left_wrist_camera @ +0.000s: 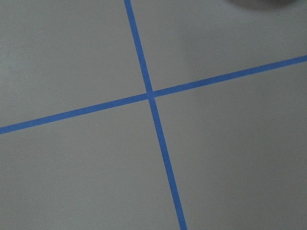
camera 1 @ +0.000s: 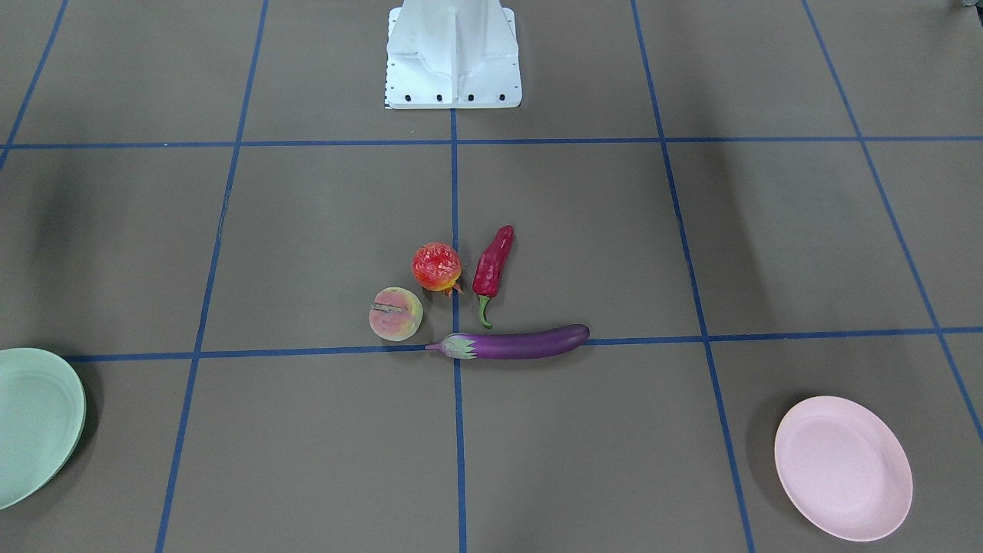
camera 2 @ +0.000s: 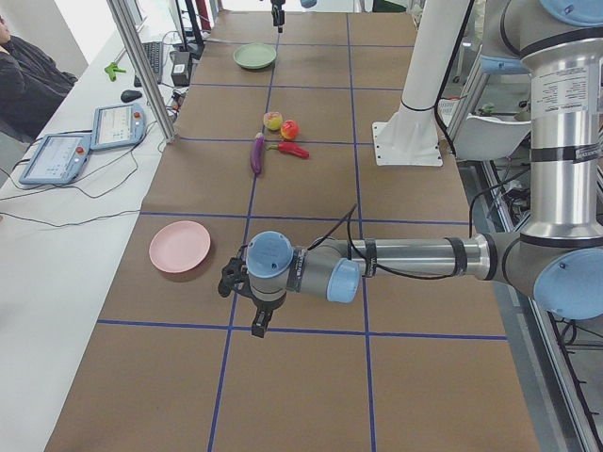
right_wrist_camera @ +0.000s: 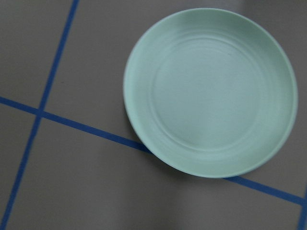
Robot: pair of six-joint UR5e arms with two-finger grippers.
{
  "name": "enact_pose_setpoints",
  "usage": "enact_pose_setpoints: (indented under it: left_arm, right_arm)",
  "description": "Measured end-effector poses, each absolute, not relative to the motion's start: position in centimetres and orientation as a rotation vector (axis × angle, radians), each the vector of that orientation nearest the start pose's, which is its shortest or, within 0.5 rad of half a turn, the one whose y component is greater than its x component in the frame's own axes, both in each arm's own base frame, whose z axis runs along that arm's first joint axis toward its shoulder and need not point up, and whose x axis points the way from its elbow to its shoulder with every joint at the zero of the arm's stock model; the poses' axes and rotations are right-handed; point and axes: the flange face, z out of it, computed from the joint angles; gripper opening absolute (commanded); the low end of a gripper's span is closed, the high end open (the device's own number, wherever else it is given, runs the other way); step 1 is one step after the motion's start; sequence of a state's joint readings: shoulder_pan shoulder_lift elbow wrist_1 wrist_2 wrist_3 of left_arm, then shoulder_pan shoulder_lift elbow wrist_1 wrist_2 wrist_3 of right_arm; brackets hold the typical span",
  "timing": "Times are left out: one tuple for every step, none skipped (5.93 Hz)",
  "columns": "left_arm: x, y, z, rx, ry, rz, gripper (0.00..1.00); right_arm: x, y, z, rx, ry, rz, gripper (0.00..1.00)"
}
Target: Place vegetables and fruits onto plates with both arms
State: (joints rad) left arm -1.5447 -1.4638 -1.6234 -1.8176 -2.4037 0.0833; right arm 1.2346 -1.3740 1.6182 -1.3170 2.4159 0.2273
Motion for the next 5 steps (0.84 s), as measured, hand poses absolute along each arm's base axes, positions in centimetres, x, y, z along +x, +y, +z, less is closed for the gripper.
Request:
enact_pose_setpoints:
  left_arm:
    - [-4.8,-45.8,65.7,0.199,0.826,0.181,1.00]
    - [-4.8,-45.8,66.0,0.193,0.826,0.178,1.00]
    - [-4.8,-45.8,66.3,0.189,0.827,0.177,1.00]
    - [-4.8,-45.8,66.5,0.188,0.826,0.176,1.00]
    - [-4.8,-45.7,66.6,0.187,0.826,0.175,1.00]
  right_arm:
    - [-19.9,-58.2,44.3,0.198,-0.974,-0.301,1.00]
    - [-25.4,-58.6,39.3,0.171,-1.003,-0.262,1.00]
    - [-31.3,-58.0,34.6,0.157,-0.999,-0.209,1.00]
    - [-37.3,-57.0,30.5,0.166,-0.977,-0.154,0.98]
    - [-42.8,-56.8,27.1,0.171,-0.958,-0.101,0.90]
